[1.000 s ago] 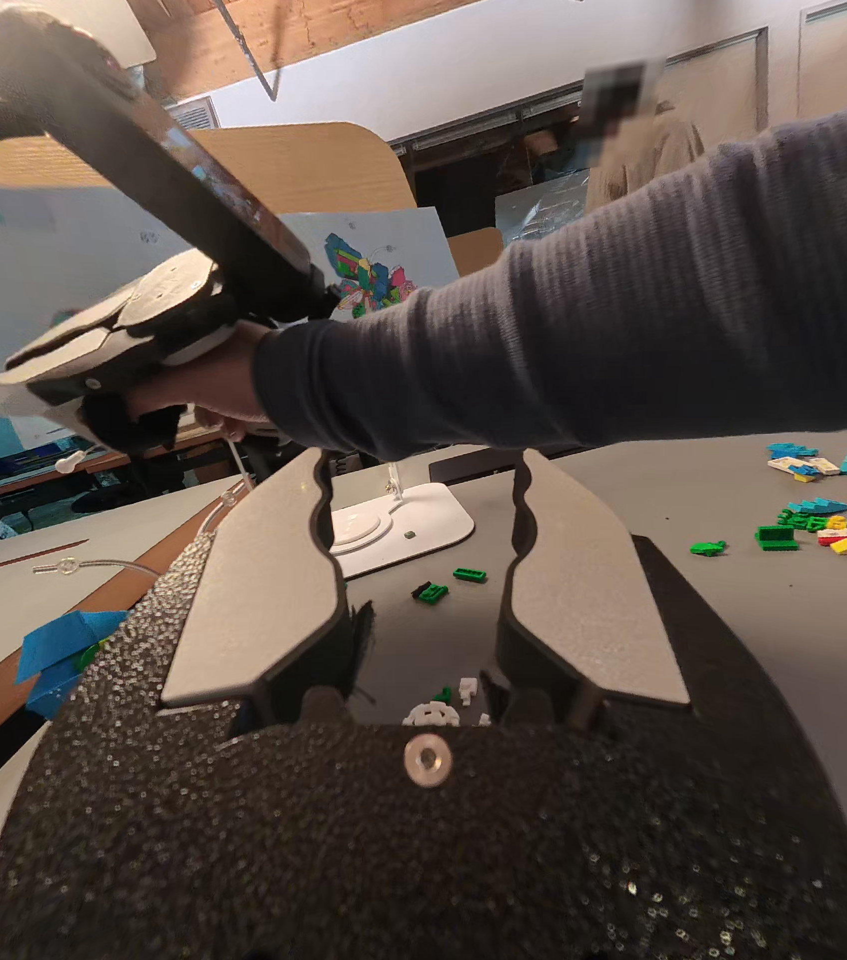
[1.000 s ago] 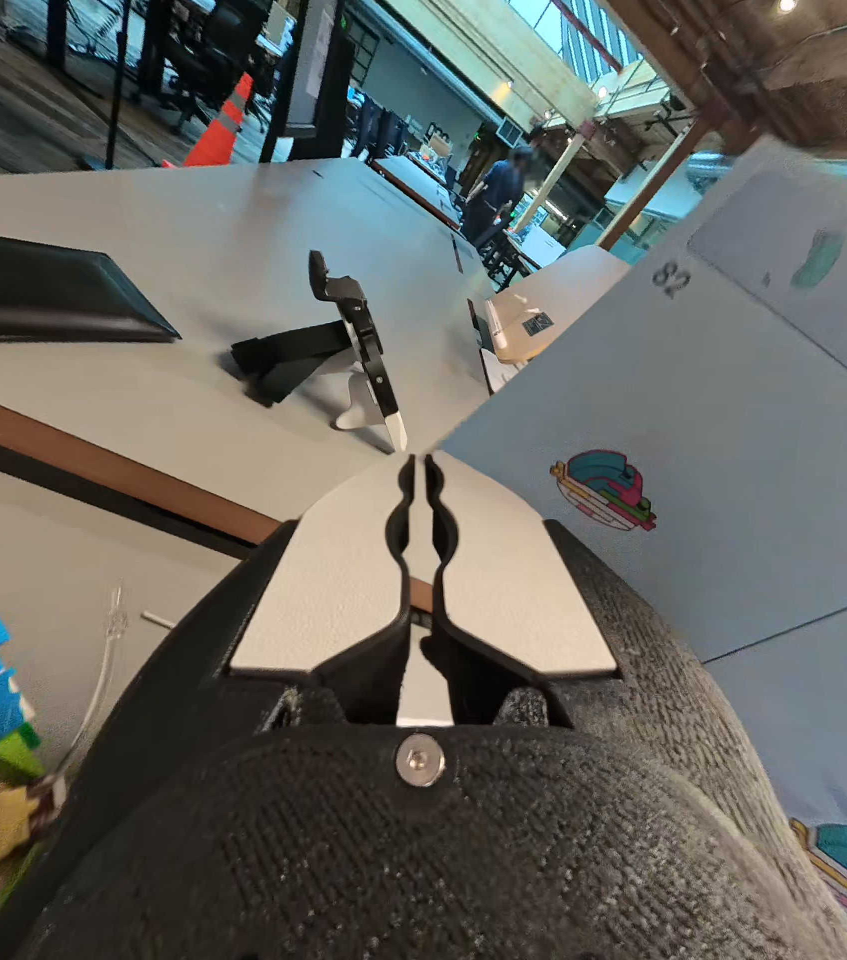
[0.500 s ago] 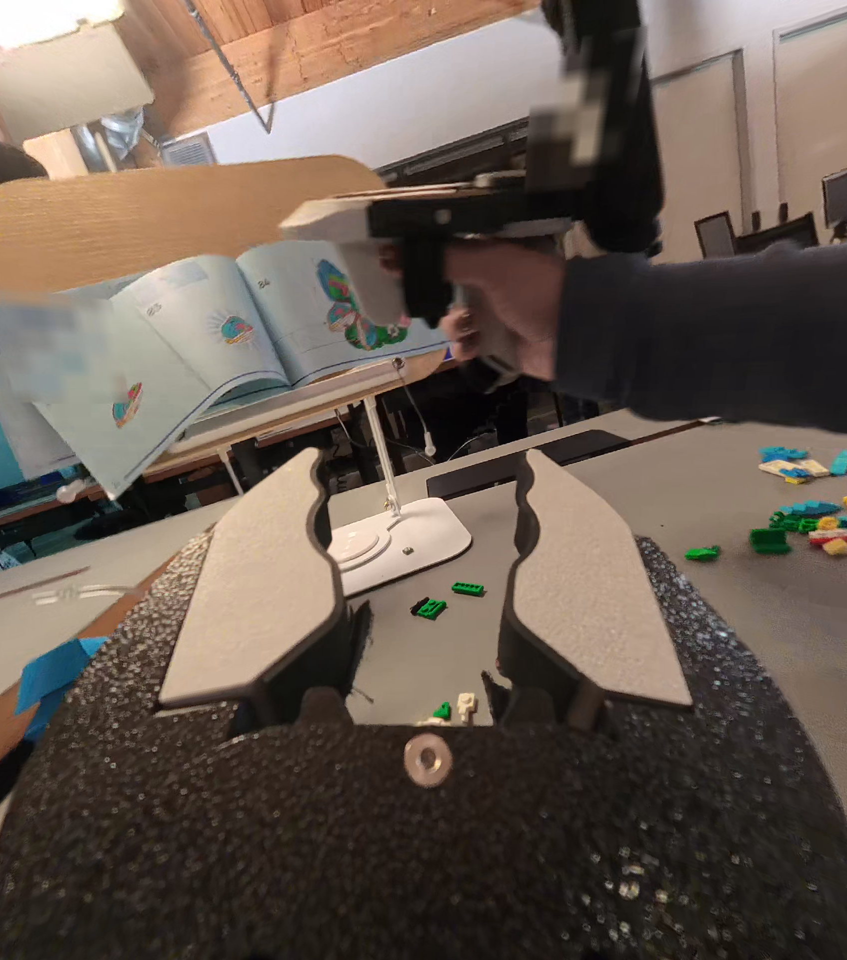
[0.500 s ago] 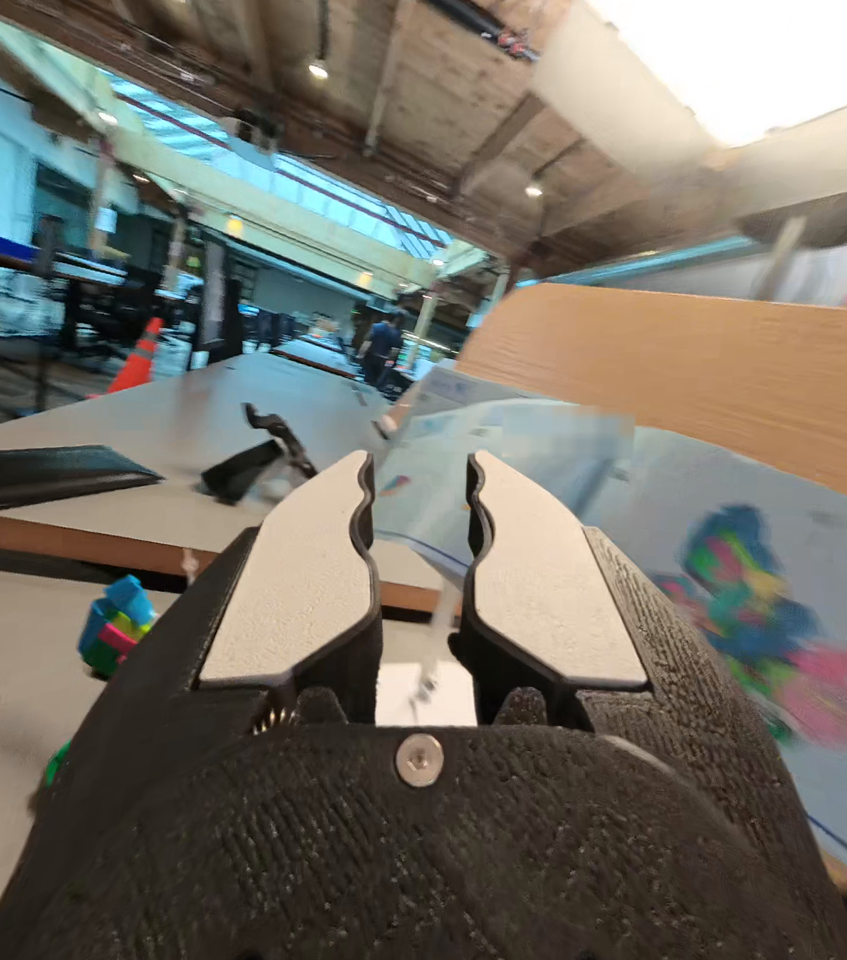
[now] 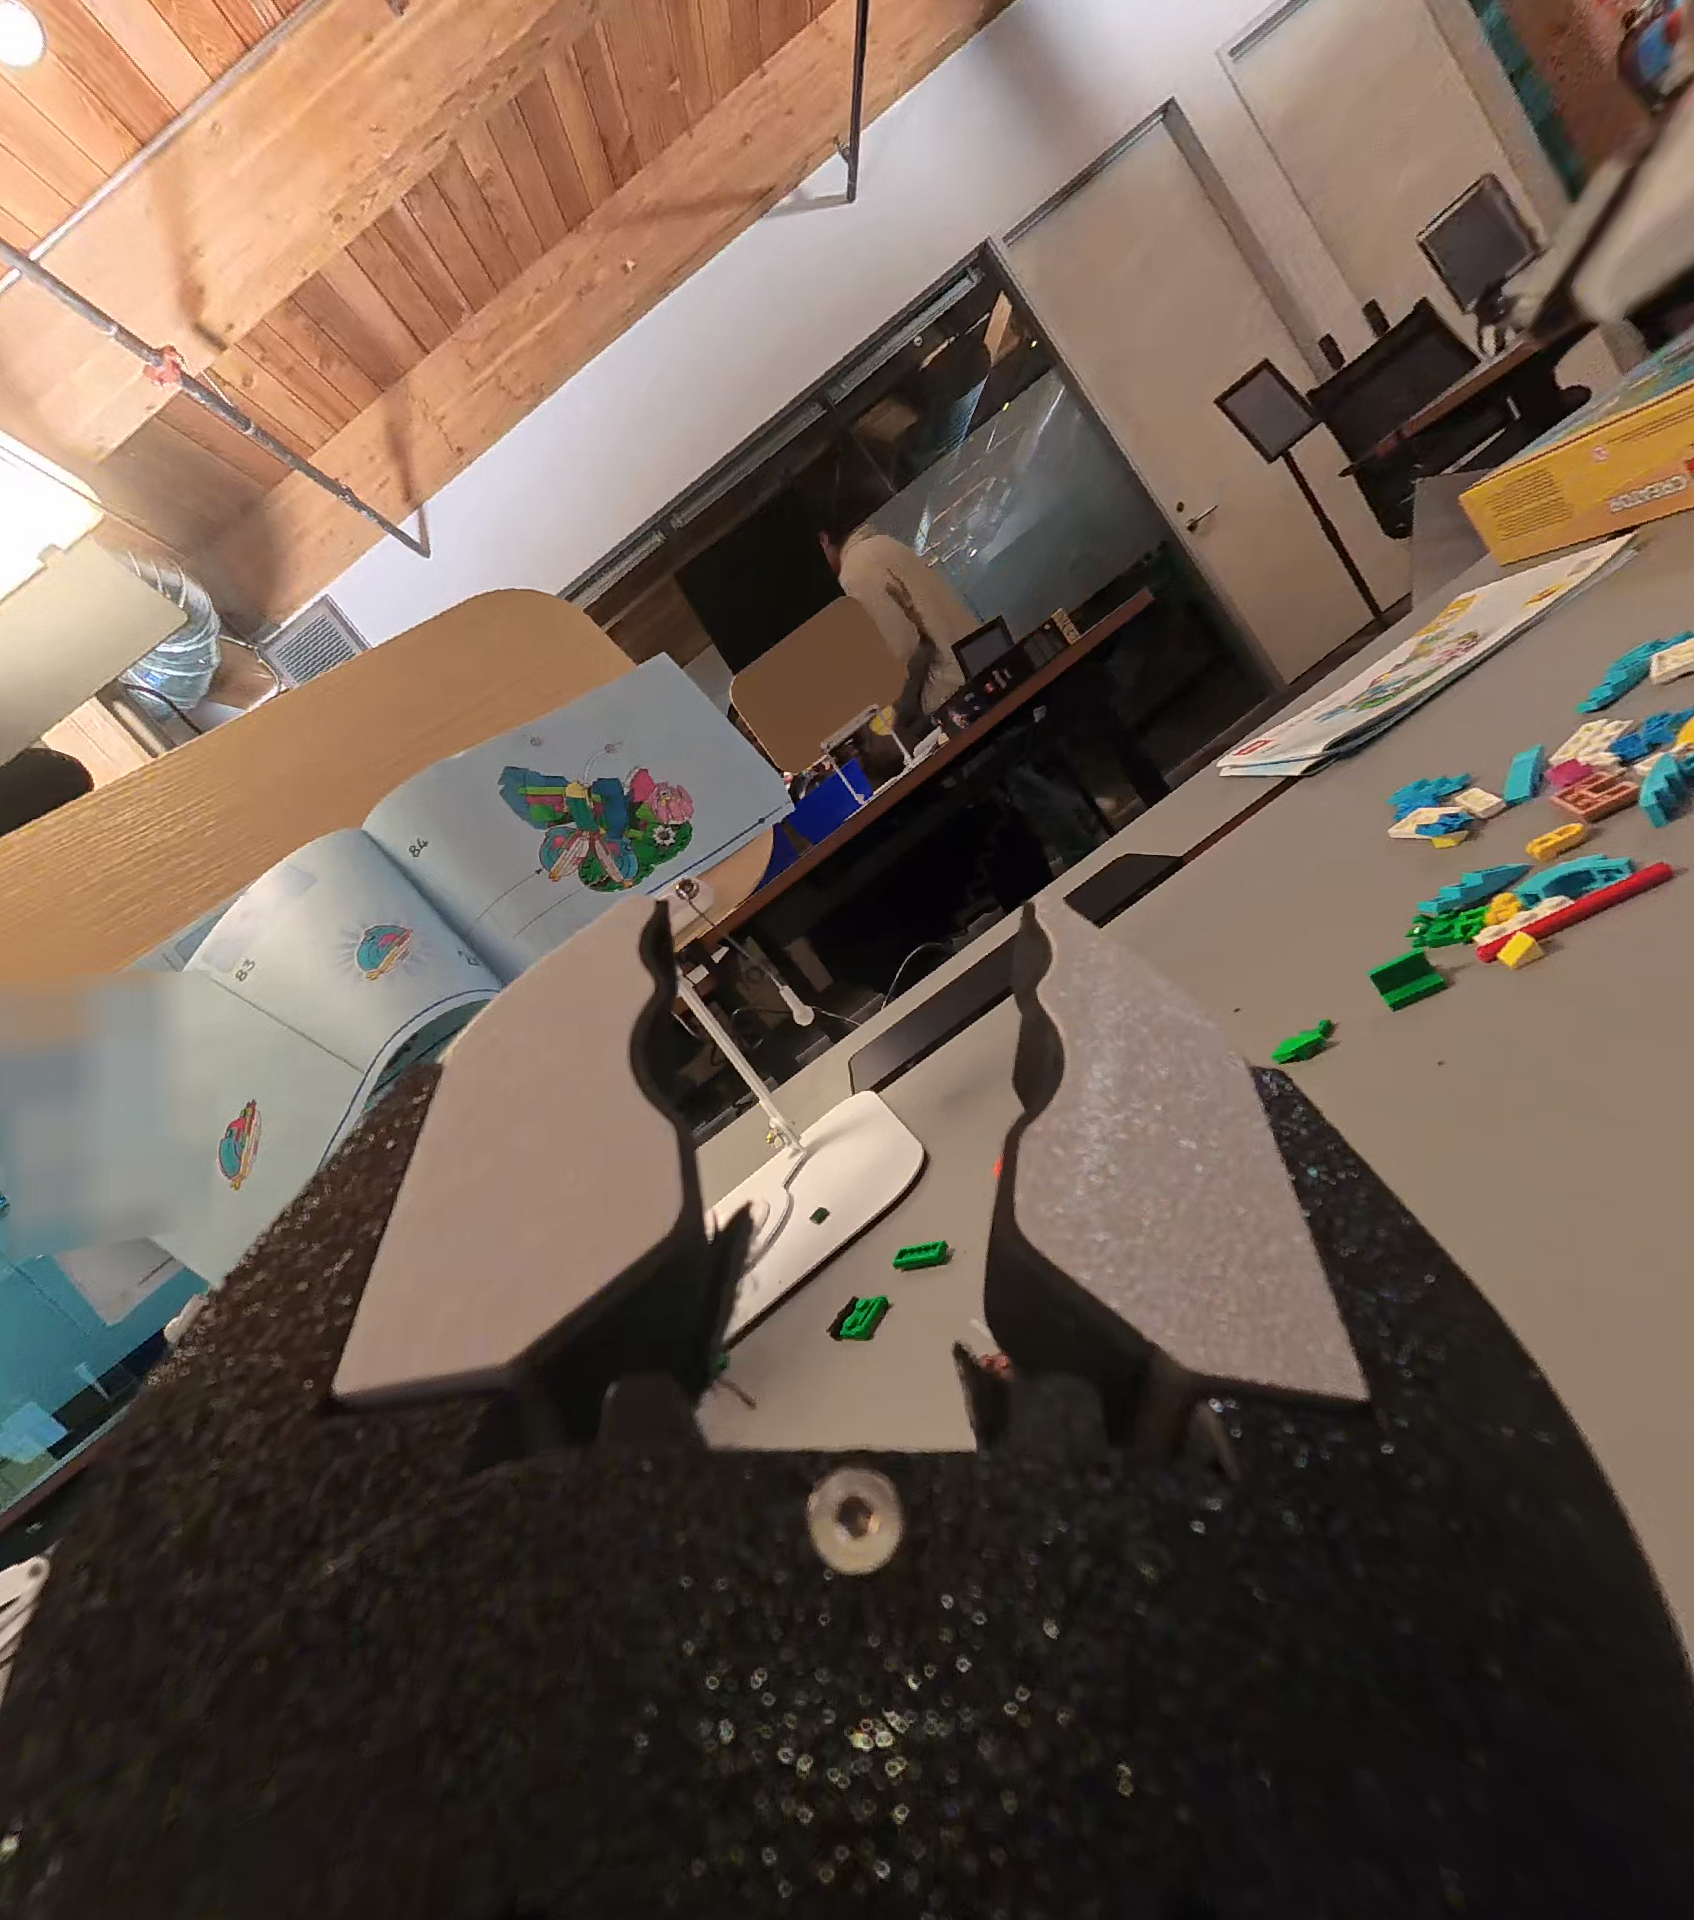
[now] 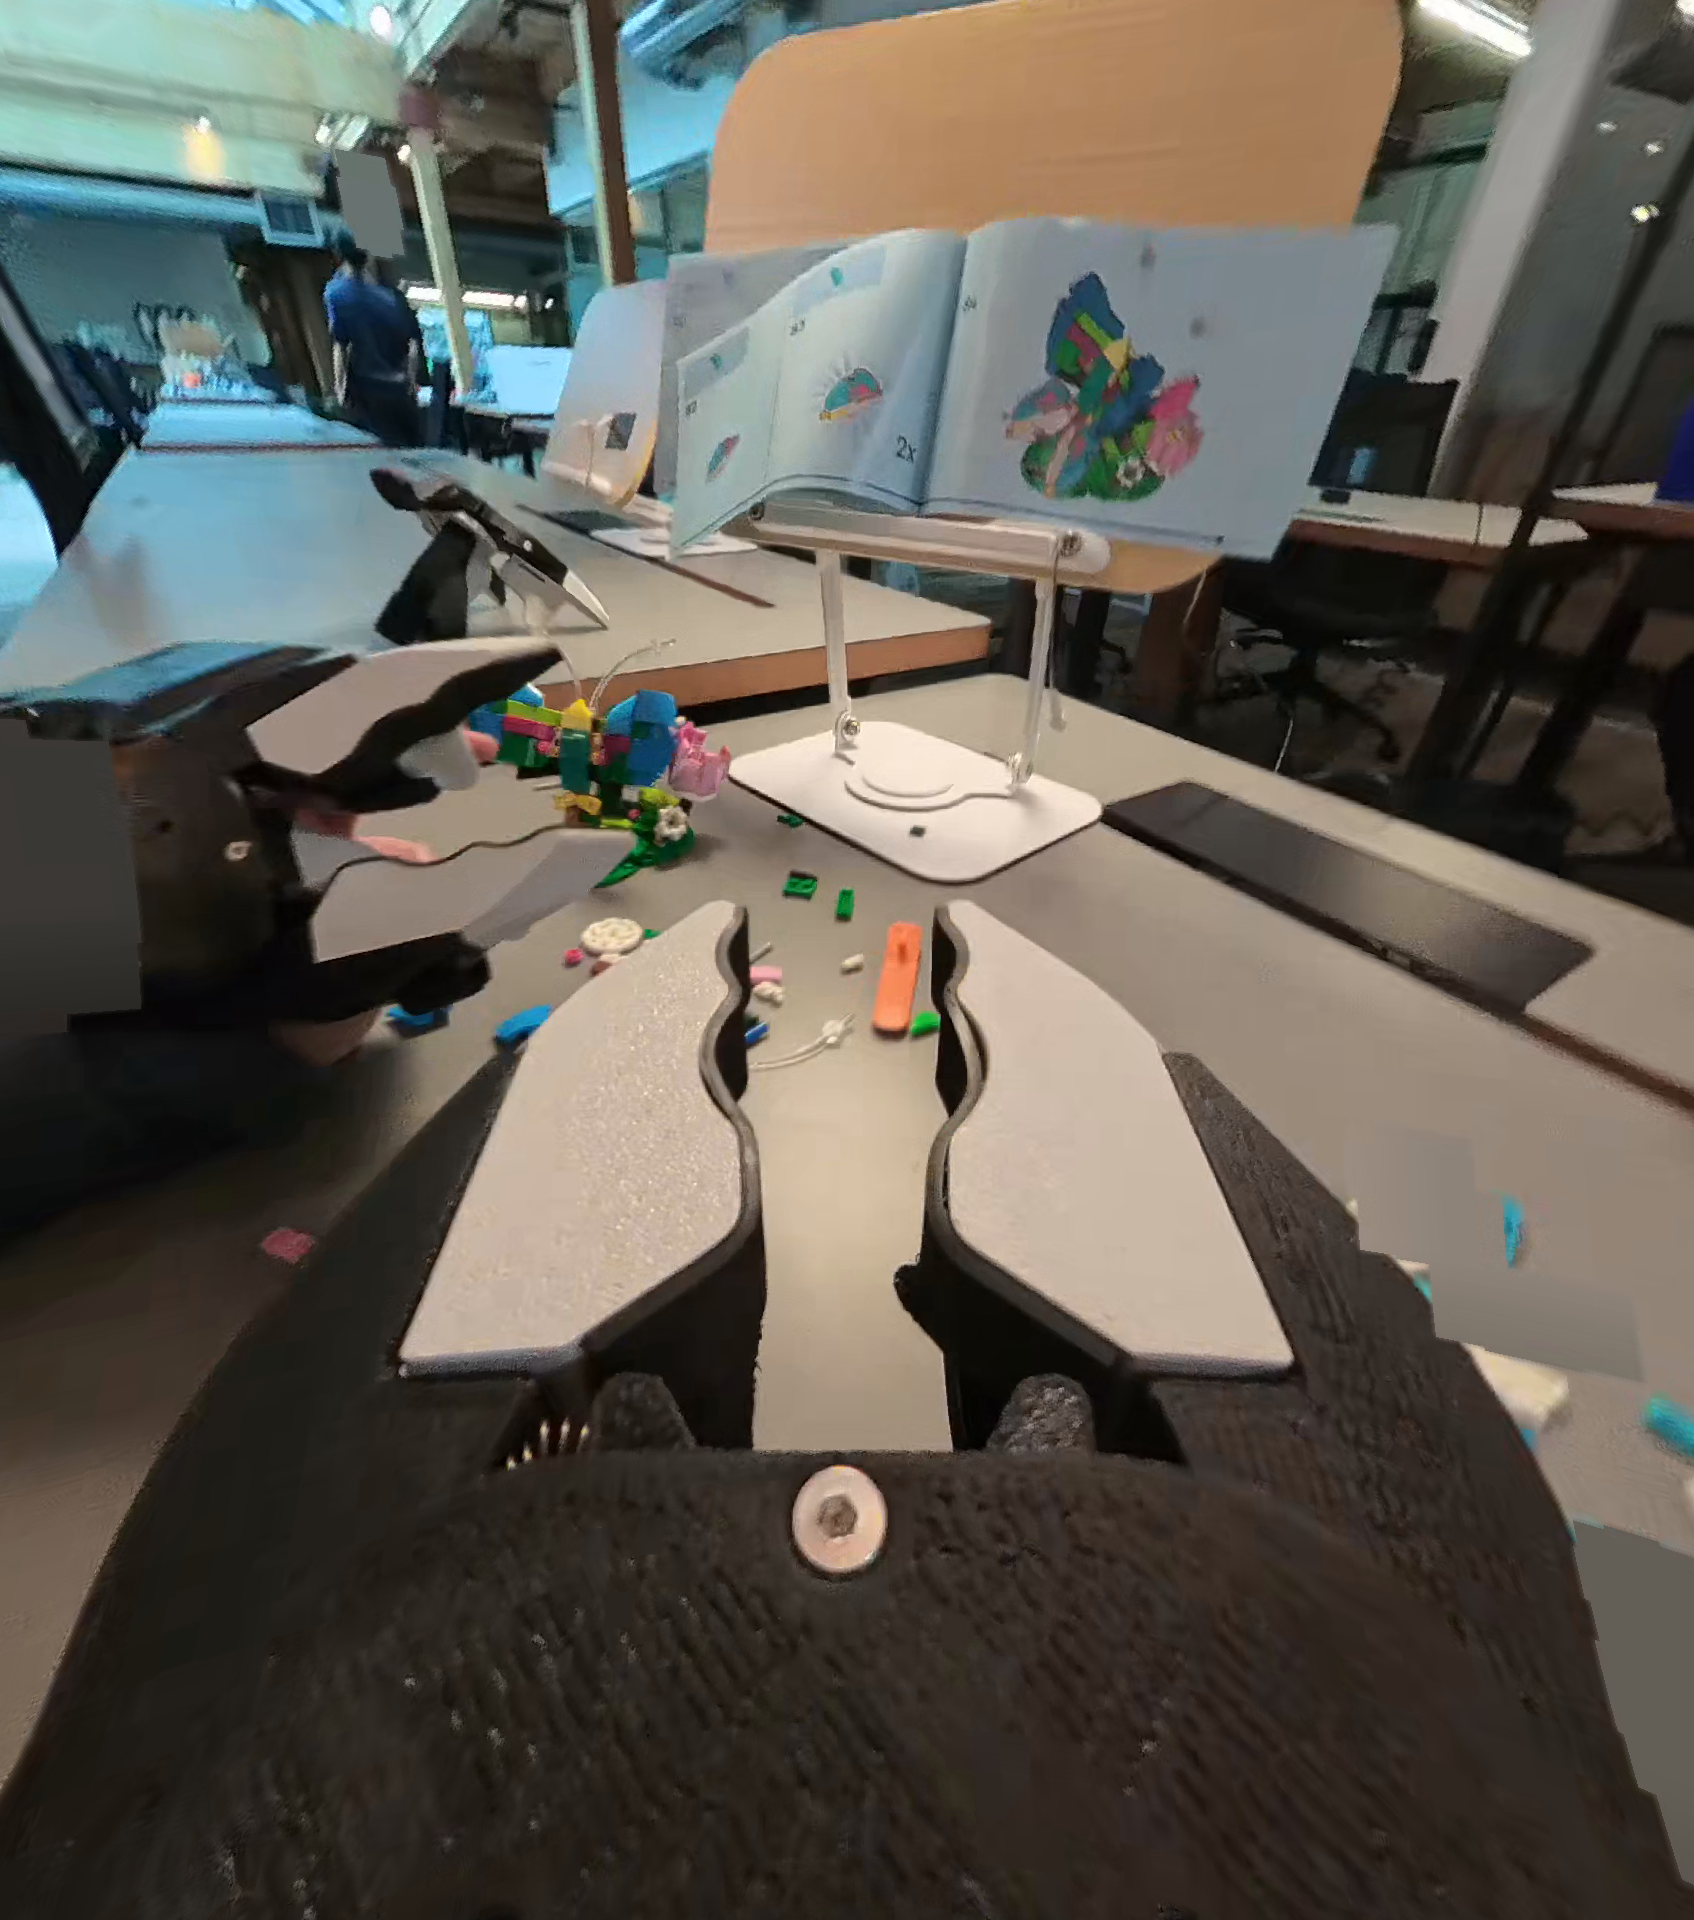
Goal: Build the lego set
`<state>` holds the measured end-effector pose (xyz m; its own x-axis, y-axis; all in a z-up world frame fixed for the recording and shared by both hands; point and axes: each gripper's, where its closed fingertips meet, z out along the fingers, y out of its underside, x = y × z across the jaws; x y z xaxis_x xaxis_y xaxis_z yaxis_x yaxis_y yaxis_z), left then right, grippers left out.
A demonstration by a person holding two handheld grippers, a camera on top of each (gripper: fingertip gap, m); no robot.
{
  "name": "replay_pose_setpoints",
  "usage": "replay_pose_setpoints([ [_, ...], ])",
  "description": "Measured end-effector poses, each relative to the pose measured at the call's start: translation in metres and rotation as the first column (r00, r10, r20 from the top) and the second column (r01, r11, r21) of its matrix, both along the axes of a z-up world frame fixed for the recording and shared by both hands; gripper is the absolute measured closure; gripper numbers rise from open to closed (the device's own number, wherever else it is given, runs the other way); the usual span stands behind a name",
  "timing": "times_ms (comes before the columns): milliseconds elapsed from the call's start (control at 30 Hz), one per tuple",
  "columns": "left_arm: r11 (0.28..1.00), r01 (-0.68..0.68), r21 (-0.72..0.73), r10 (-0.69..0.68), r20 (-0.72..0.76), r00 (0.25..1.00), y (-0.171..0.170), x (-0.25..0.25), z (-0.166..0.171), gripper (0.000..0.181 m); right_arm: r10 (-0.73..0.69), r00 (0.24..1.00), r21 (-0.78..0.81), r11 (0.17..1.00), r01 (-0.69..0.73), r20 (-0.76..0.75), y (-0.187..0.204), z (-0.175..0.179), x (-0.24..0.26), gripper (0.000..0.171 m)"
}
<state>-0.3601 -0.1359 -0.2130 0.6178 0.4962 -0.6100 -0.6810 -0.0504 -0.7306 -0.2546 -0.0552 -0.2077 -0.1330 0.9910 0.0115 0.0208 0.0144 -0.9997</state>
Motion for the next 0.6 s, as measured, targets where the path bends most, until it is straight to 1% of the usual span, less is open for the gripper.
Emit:
replay_pose_setpoints([
  [67,1.0,-0.003,0.006,0.003,0.005,1.0,-0.001,-0.001,0.0,0.12,-0.043,0.999,-0.015,0.999,0.043,-0.015,-0.008,-0.017,0.008,0.14],
  [133,0.998,-0.051,0.045,0.05,0.031,0.998,-0.01,-0.013,0.005,0.12,-0.088,0.996,0.071,0.993,0.091,-0.034,-0.011,-0.026,0.005,0.14],
  [200,0.986,-0.11,0.125,0.098,0.102,0.99,-0.029,-0.031,0.014,0.12,-0.179,0.978,0.193,0.961,0.197,-0.106,-0.002,-0.026,-0.004,0.139],
  [267,0.961,-0.177,0.211,0.14,0.181,0.973,-0.053,-0.05,0.022,0.119,-0.26,0.947,0.244,0.922,0.302,-0.189,0.008,-0.027,-0.007,0.14],
  [300,0.947,-0.207,0.245,0.156,0.212,0.965,-0.063,-0.058,0.025,0.119,-0.277,0.939,0.256,0.911,0.324,-0.205,0.009,-0.03,-0.007,0.141],
  [400,0.923,-0.263,0.281,0.195,0.249,0.949,-0.08,-0.07,0.026,0.119,-0.258,0.936,0.312,0.893,0.325,-0.238,0.004,-0.031,-0.003,0.143],
  [533,0.94,-0.254,0.228,0.197,0.245,0.949,-0.07,-0.069,0.016,0.119,-0.258,0.932,0.314,0.89,0.332,-0.253,0.004,-0.03,-0.001,0.145],
  [600,0.95,-0.244,0.196,0.2,0.219,0.955,-0.064,-0.066,0.013,0.119,-0.226,0.94,0.336,0.891,0.305,-0.256,-0.001,-0.03,-0.001,0.146],
])
